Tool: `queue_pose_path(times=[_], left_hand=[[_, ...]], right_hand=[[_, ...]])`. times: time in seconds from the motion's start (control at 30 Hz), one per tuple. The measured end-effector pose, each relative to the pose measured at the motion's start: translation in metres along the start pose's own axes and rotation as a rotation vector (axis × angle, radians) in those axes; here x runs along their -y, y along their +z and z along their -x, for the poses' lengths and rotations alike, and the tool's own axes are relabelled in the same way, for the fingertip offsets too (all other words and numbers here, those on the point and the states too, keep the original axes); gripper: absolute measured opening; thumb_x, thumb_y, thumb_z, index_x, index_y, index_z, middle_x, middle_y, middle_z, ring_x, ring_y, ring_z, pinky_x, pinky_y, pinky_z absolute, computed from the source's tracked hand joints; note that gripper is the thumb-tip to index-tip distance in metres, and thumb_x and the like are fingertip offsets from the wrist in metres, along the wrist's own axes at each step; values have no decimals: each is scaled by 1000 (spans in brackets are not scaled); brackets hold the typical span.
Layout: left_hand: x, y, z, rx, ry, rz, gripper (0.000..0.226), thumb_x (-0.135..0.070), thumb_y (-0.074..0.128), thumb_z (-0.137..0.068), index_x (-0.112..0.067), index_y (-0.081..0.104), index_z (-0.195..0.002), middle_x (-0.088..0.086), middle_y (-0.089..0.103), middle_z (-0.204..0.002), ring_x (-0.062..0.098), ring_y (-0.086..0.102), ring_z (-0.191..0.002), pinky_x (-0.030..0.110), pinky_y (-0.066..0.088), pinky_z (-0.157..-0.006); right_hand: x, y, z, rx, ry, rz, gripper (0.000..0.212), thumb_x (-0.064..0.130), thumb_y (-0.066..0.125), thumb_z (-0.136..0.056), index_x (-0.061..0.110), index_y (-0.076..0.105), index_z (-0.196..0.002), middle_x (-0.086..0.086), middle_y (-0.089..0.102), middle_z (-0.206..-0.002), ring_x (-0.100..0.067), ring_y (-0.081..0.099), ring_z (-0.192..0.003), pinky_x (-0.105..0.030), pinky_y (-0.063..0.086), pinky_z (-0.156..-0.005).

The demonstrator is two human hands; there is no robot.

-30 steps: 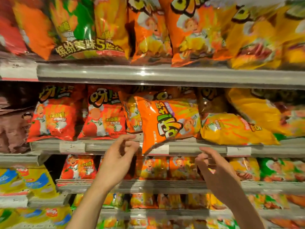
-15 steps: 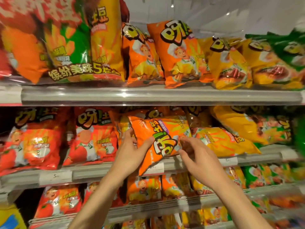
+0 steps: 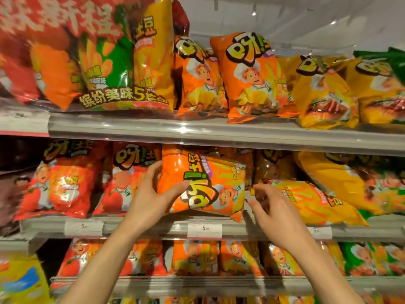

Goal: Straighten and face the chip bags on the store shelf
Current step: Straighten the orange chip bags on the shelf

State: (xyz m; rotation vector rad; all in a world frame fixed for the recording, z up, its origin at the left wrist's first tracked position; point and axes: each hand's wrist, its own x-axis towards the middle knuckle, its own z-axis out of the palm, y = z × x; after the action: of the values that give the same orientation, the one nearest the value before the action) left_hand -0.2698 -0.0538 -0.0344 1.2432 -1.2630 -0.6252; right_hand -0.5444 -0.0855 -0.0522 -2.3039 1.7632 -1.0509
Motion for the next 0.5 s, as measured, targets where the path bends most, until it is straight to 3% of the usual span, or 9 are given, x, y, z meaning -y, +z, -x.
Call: queue_pose_path(times=[0.13,0.27,0.43,0.5], left_hand=[[-3,-26,-3,-40,-33,43,61,-32,79,-78,-38,45,-129,-19,63,-108,-2,67,-88,22,55,-72],[-1,-50,-4,-61,-63,103,59,-38,80,-73,-32,57,-128,-4,74,-107,14,74,-89,39,60,-76],[9,-69,8,-8,-82,100,47,-26,78,-80,-35,60,-122,-8,77,-100,13,75,-85,23,57,-63],[12,-71,11,58,-104,70,42,-25,78,-79,-40,60,-113,-14,77,-97,12,75,-86,21,57,-67]], right_hand=[[11,0,-6,41,28,-5,57,60,42,-96,28,42,-144,3,53,-142,-16,57,-122,-31,50,-89],[16,1,-10,99,40,-3,64,67,37,-94,28,41,-145,2,51,-145,-16,56,-124,-32,48,-91],[15,0,-10,147,58,-36,67,69,32,-94,27,42,-145,1,54,-142,-18,54,-126,-34,45,-92],[18,0,-11,161,69,-55,73,72,28,-91,26,41,-146,0,53,-144,-19,52,-128,-36,44,-97]])
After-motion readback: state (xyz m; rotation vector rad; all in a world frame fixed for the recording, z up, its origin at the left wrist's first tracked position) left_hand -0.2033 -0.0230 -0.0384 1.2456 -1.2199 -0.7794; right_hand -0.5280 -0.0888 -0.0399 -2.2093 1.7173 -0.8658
